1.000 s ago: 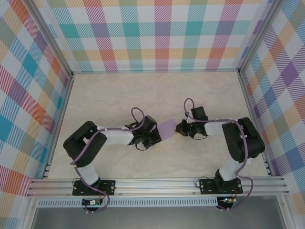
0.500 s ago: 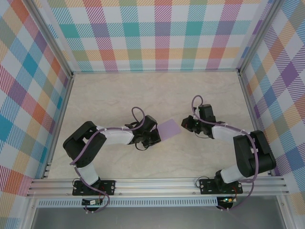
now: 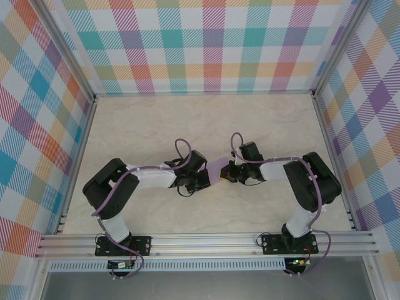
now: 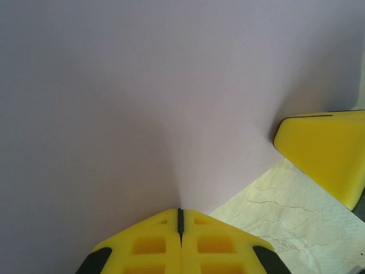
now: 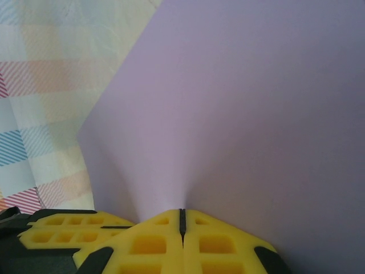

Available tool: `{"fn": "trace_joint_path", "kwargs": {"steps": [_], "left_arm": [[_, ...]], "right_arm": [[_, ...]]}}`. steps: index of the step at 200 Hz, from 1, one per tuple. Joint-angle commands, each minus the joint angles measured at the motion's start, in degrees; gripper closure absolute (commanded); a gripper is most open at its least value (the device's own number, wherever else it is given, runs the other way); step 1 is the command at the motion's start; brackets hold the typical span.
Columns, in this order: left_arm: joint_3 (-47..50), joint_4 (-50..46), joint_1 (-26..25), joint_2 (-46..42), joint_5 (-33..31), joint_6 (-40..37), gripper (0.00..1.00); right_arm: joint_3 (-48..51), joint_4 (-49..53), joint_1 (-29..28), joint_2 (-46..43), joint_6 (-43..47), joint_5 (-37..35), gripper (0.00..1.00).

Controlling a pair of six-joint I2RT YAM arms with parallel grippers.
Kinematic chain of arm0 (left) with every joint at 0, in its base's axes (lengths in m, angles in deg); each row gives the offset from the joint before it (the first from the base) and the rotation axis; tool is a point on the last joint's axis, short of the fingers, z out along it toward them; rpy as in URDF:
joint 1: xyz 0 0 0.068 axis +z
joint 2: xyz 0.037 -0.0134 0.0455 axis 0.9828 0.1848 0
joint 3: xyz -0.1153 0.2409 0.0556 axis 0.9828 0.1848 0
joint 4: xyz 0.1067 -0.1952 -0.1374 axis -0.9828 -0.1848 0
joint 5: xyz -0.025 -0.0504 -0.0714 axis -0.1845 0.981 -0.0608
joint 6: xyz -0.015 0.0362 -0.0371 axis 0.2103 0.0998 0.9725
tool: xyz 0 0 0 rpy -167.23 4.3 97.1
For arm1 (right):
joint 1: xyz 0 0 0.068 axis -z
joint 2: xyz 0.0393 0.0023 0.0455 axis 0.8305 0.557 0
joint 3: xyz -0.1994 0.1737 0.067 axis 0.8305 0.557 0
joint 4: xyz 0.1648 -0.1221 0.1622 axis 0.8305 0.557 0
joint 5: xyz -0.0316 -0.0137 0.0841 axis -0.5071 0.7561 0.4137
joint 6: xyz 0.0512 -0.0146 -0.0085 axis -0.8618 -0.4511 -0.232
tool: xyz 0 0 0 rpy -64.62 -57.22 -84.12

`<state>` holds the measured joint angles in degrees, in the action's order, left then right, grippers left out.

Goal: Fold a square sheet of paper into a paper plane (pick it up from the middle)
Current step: First fold in half a square sheet of paper at the center of the table.

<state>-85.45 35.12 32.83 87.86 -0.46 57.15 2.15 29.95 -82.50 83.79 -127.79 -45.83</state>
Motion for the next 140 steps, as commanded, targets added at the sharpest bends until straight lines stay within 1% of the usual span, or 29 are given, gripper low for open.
{"fn": "trace_joint_path", "kwargs": {"steps": [1,59,104,140], "left_arm": [[0.25,-3.38,-0.19,-0.06,0.52,-1.27,1.0],[6.33,-2.96,0.16,-2.78,-0.09,0.21,1.0],[11.3,-2.9,0.37,-7.03,0.79,1.02,1.0],[13.98,-5.89,1.69,-10.73,-1.12,0.71,1.0]], "right_arm": [[-1.11,1.94,0.14,0.62,1.6,-1.01,1.0],[-1.44,8.03,1.21,2.18,2.88,-6.9,1.0],[-2.37,10.35,1.39,2.73,3.25,-8.93,1.0],[-2.94,11.37,1.47,2.78,3.86,-9.59,1.0]]}}
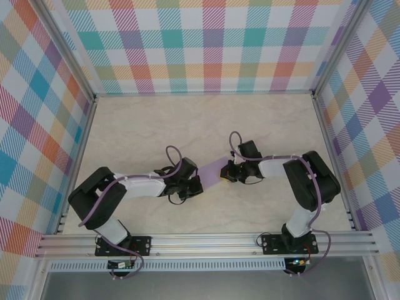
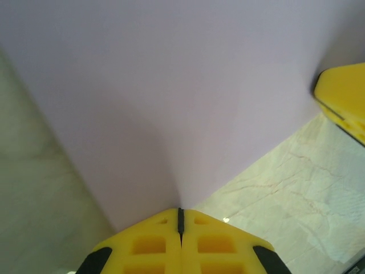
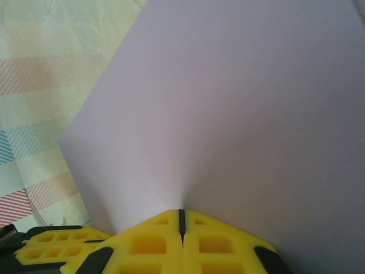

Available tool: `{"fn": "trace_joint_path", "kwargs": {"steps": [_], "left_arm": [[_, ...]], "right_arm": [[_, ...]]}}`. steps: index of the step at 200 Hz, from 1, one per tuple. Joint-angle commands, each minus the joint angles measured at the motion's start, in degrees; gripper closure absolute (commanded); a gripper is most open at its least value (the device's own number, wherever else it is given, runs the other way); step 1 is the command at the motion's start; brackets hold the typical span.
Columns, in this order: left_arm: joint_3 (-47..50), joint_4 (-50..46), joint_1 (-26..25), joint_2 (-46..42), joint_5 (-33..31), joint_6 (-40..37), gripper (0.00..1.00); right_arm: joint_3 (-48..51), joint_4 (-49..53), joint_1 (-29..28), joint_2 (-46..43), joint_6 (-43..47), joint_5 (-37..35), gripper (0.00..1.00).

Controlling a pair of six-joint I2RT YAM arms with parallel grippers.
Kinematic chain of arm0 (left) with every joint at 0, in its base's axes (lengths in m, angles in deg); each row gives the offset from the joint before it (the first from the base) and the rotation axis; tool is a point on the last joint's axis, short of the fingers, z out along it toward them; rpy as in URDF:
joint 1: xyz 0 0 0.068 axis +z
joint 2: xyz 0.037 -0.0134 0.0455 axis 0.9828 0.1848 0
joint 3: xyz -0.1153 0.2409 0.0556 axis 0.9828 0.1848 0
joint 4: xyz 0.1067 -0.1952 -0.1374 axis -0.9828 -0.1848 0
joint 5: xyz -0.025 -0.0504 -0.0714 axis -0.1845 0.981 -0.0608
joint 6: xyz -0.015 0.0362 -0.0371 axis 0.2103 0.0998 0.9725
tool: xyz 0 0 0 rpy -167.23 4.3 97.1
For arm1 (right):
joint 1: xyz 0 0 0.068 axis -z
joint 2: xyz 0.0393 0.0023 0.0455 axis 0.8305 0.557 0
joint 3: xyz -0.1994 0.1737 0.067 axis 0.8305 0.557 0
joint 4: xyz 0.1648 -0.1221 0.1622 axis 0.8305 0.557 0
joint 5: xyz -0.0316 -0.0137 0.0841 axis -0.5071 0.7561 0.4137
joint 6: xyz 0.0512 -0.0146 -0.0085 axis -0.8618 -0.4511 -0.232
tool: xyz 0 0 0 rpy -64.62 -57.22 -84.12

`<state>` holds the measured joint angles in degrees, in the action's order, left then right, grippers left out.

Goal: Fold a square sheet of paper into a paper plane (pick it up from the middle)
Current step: First fold in half a square sheet of paper at the center of the table.

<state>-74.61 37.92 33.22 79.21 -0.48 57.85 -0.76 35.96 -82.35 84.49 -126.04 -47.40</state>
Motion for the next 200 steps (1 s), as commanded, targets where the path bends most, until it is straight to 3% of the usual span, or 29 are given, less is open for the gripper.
{"fn": "trace_joint_path", "kwargs": {"steps": [1,55,89,129,170,200], "left_arm": [[3.21,-8.75,1.43,-2.16,-1.15,0.01,1.0],[1.08,-9.47,4.89,-8.1,-0.37,-1.91,1.0],[0.88,4.55,4.29,-8.04,3.1,3.4,1.0],[-0.78,18.72,-0.24,-0.39,-4.39,11.47,1.0],[-0.89,31.7,-2.01,8.56,-7.89,17.67,1.0],[0.99,33.84,-3.57,9.42,-11.56,19.69,1.0]], "right_arm": [[-0.03,5.37,1.32,2.07,2.12,-8.0,1.0],[-1.62,5.52,1.22,0.4,3.74,-5.98,1.0],[-2.69,5.1,1.23,-0.7,2.91,-5.21,1.0],[-0.51,2.4,1.19,0.8,-0.35,-5.34,1.0],[0.31,2.21,1.19,1.32,-1.39,-5.6,1.0],[0.57,2.22,1.19,1.26,-1.83,-5.94,1.0]]}}
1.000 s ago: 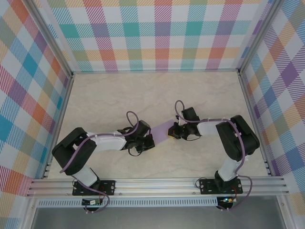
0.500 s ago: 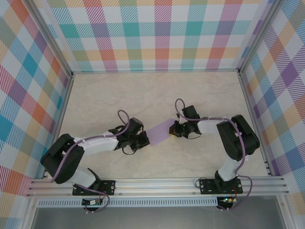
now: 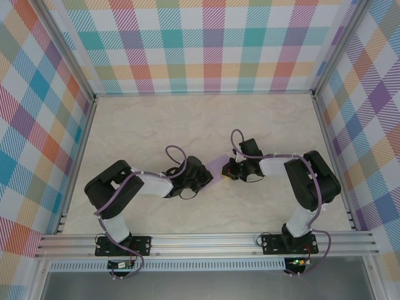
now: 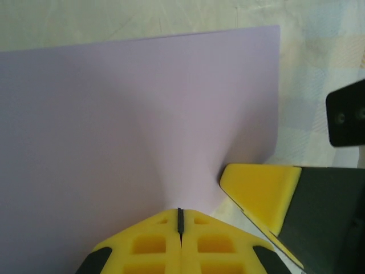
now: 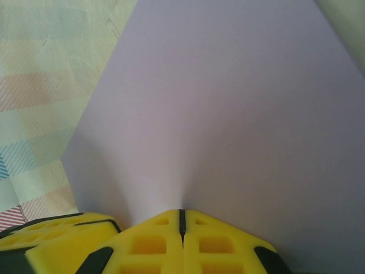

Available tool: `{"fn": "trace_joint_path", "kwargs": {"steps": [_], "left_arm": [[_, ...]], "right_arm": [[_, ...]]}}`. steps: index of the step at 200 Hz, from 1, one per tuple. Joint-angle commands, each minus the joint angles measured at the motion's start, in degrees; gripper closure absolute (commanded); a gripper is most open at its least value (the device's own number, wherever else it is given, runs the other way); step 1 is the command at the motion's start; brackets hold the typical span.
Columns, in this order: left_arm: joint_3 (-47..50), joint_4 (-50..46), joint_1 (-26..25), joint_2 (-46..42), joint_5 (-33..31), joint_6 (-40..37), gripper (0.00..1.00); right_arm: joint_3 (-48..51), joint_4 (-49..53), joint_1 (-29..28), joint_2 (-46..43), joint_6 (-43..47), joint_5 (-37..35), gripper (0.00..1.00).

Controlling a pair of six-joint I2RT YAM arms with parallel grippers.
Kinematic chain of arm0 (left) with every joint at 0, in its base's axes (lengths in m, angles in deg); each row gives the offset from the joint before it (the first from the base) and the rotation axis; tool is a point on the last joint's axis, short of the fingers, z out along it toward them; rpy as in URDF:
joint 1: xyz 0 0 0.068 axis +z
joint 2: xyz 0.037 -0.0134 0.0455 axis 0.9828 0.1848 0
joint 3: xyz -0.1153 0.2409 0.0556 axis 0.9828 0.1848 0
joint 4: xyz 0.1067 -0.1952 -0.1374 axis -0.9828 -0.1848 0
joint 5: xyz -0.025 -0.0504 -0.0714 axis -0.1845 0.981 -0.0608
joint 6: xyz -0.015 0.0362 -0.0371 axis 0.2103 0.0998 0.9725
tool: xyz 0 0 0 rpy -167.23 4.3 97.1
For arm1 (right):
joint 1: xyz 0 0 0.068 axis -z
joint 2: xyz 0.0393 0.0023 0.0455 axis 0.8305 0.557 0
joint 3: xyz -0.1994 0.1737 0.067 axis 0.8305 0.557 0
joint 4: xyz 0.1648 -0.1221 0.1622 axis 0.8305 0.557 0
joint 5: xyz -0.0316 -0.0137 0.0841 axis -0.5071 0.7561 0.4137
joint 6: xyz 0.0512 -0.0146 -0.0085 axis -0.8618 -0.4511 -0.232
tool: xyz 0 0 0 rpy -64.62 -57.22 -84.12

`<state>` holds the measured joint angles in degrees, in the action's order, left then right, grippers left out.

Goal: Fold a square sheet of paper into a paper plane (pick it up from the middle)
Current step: First fold in half a square sheet of paper at the center of the table.

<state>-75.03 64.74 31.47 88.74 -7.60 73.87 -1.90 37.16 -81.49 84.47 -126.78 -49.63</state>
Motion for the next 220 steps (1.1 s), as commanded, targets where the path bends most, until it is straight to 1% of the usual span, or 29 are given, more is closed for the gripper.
{"fn": "trace_joint_path", "kwargs": {"steps": [1,61,108,144,171,188,211,220], "left_arm": [[1.53,7.1,-1.85,-0.1,-4.53,3.76,1.0],[7.89,10.68,-4.04,-0.09,-7.48,8.15,1.0],[13.91,8.63,-4.62,-3.51,-11.75,10.04,1.0],[17.2,2.98,-4.88,-9.11,-14.57,10.31,1.0],[17.78,-1.79,-4.79,-13.37,-15.73,9.32,1.0],[15.7,-7.84,-3.95,-17.52,-16.38,5.7,1.0],[9.92,-18.93,-0.99,-22.88,-15.89,-2.57,1.0],[7.37,-23.52,0.72,-24.1,-14.94,-5.71,0.94]], "right_arm": [[1.71,0.97,0.31,1.28,-1.09,-3.72,1.0],[1.7,1.71,0.36,2.0,-1.24,-5.08,1.0],[1.49,3.4,0.37,2.34,-0.63,-7.07,1.0],[1.2,4.16,0.63,2.95,-0.02,-8.37,1.0],[0.51,4.74,0.73,3.01,0.68,-8.55,1.0],[-1.09,6.77,0.73,1.82,2.71,-9.14,1.0],[-4.56,10.46,0.14,-0.96,6.75,-8.71,1.0],[-6.91,12.64,-0.58,-1.84,8.42,-9.02,0.97]]}}
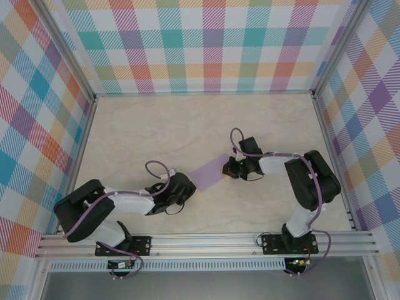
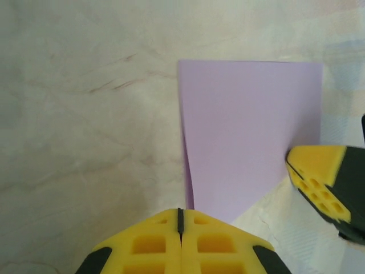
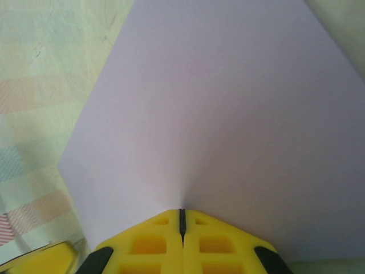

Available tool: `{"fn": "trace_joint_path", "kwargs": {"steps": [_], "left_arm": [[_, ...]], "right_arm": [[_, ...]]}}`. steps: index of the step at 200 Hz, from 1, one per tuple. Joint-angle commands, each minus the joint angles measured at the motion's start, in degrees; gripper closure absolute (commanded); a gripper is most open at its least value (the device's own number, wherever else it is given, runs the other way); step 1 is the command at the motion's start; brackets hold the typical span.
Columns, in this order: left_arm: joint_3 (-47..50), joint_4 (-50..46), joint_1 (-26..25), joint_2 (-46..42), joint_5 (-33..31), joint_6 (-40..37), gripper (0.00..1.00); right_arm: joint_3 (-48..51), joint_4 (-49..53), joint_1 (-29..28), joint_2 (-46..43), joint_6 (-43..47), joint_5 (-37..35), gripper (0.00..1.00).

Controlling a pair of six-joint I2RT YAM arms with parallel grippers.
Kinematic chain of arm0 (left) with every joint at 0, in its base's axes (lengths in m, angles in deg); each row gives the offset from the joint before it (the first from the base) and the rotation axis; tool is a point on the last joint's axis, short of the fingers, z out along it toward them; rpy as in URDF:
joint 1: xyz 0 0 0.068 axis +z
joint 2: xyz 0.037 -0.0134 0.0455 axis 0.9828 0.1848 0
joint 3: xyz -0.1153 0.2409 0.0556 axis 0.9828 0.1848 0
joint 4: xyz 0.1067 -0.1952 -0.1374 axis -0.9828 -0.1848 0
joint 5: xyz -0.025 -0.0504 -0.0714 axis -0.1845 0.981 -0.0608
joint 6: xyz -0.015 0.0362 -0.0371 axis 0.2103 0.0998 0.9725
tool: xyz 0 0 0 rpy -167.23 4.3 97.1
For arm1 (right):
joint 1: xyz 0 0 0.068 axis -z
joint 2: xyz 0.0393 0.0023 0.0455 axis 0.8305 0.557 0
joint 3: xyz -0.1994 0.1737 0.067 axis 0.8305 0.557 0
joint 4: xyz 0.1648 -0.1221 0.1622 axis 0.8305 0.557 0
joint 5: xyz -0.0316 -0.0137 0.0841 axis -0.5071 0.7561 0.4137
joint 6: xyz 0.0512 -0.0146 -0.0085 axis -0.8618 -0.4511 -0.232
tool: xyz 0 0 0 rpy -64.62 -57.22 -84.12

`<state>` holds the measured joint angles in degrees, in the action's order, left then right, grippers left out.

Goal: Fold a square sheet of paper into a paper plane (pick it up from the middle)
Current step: First fold in half a square sheet of paper at the center of the table, then rotate the square sheet of paper at the center of the table.

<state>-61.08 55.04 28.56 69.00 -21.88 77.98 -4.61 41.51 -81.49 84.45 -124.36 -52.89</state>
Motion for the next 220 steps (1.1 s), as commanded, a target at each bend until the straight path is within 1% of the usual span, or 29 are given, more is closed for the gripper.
{"fn": "trace_joint_path", "kwargs": {"steps": [1,12,21,45,64,84,99,125,149,163,184,205,220], "left_arm": [[-6.97,-14.33,3.83,-4.49,-0.52,-10.14,0.93],[-9.69,-19.02,6.07,-5.36,0.53,-13.04,0.83],[-11.75,-23.09,7.97,-5.69,1.16,-14.8,0.7],[-15.77,-30.31,13.64,-4.71,4.13,-18.79,0.49],[-17.51,-34.63,17.07,-3.26,6.14,-20.55,0.31],[-18.97,-37.49,19.05,-1.91,6.06,-21.58,0.17],[-19.39,-38.52,20.12,-1.43,6.05,-21.7,0.08],[-19.68,-39.26,21.28,-0.57,6.44,-21.87,0.0],[-20.47,-39.81,21.6,0.66,6.69,-22.36,0.0],[-20.78,-39.92,21.69,1.18,6.77,-22.62,0.0],[-21.06,-40.01,21.69,1.56,6.58,-23.01,0.0],[-21.06,-39.66,21.69,1.59,6.44,-23.41,0.0],[-20.98,-38.92,21.69,1.45,7.01,-23.8,0.0]], "right_arm": [[-4.46,8.54,-0.72,-1.84,6.12,-5.75,0.97],[-7.44,11.01,-2.21,-2.15,7.31,-6.57,0.92],[-9.9,12.8,-3.88,-1.74,7.97,-7.32,0.89],[-16.62,16.1,-8.93,2.28,7.63,-9.43,0.79],[-22.13,18.1,-12.25,7.23,6.41,-10.63,0.77],[-27.55,20.36,-15.07,11.92,5.89,-11.69,0.77],[-30.4,21.79,-16.54,14.65,5.9,-11.9,0.77],[-32.14,23.57,-18.09,17.24,6.44,-11.16,0.78],[-30.32,25.02,-19.07,17.02,9.98,-9.45,0.8],[-27.34,25.38,-19.47,15.85,14.12,-7.65,0.8],[-21.31,26.42,-19.66,12.56,24.28,-4.2,0.79],[-17.24,29.89,-19.57,7.73,33.39,-5.95,0.81],[-16.45,30.49,-19.35,3.5,34.8,-7.63,0.8]]}}
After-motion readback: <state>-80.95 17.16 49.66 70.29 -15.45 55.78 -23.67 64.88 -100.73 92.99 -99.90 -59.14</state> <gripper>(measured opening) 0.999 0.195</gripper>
